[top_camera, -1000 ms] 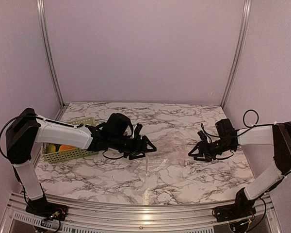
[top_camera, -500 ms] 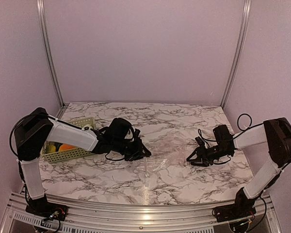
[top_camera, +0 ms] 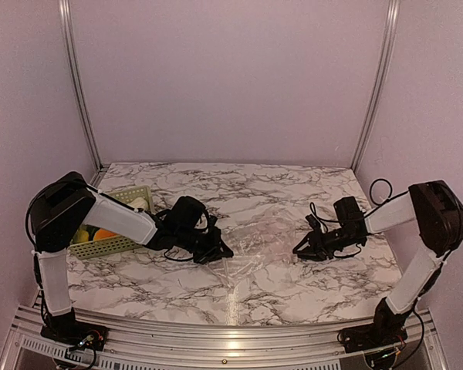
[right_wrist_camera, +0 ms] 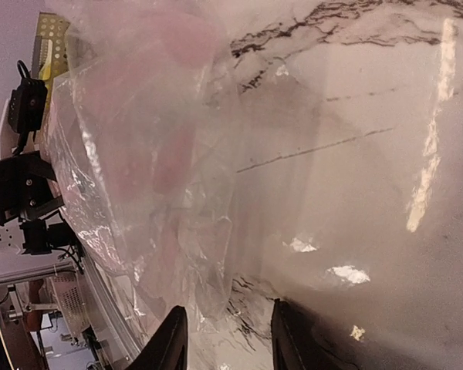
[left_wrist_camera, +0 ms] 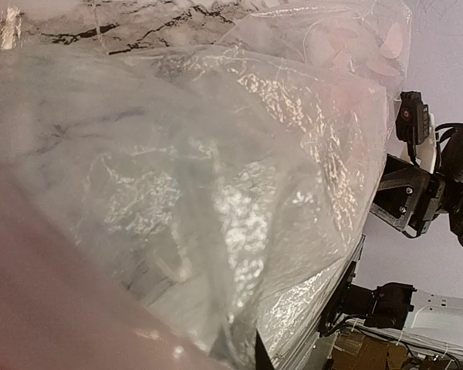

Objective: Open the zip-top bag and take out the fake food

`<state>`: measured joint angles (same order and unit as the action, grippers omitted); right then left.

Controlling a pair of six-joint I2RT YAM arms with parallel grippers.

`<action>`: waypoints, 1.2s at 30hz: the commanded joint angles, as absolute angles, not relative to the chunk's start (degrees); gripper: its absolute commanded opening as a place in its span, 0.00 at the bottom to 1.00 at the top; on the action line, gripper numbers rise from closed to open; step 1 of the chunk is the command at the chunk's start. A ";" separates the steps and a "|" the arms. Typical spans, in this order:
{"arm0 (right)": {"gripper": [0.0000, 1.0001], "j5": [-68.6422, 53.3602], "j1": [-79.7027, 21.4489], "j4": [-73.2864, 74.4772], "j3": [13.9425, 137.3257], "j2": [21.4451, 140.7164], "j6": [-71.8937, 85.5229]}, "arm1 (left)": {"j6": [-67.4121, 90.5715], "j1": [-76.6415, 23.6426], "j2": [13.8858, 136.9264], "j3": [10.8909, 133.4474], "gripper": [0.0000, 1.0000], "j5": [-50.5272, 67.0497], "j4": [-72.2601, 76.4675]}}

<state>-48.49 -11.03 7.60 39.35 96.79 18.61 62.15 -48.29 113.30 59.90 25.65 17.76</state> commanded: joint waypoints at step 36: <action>0.00 -38.22 -2.99 7.97 38.37 89.47 22.09 | 45.28 -40.40 112.69 67.55 0.00 24.69 2.58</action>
